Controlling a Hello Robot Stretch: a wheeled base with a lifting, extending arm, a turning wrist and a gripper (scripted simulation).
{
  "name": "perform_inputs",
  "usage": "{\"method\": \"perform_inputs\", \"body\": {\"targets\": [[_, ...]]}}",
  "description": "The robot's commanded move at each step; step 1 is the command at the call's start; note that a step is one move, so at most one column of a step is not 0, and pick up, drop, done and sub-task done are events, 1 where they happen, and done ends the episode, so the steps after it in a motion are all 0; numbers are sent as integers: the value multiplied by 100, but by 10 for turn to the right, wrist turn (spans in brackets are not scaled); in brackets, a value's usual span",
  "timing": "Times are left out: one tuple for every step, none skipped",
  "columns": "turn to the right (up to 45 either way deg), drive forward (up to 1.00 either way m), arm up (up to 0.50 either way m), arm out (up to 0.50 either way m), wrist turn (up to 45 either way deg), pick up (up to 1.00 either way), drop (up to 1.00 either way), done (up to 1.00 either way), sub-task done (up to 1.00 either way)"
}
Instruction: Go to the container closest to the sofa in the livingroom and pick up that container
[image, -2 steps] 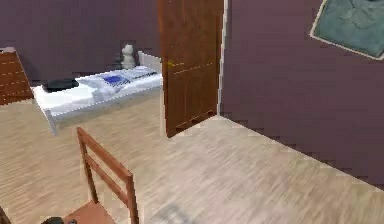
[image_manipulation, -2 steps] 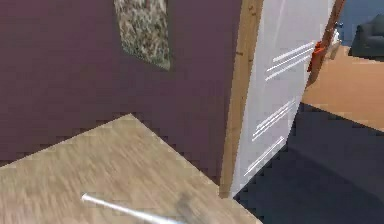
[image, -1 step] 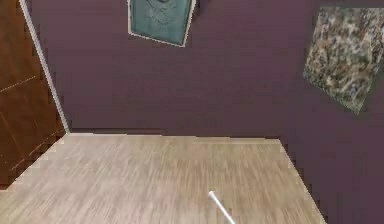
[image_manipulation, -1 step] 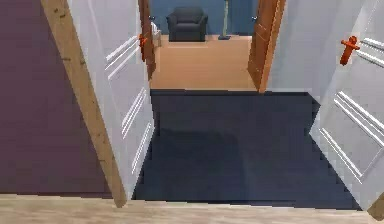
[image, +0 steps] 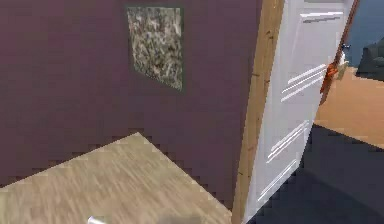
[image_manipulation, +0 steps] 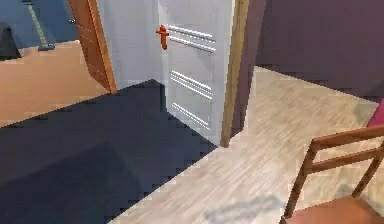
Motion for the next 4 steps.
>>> {"method": "perform_inputs", "body": {"targets": [[450, 0, 0, 0, 0, 0, 0, 0, 0], [0, 20, 0, 0, 0, 0, 0, 0, 0], [-450, 0, 0, 0, 0, 0, 0, 0, 0], [-450, 0, 0, 0, 0, 0, 0, 0, 0]]}}
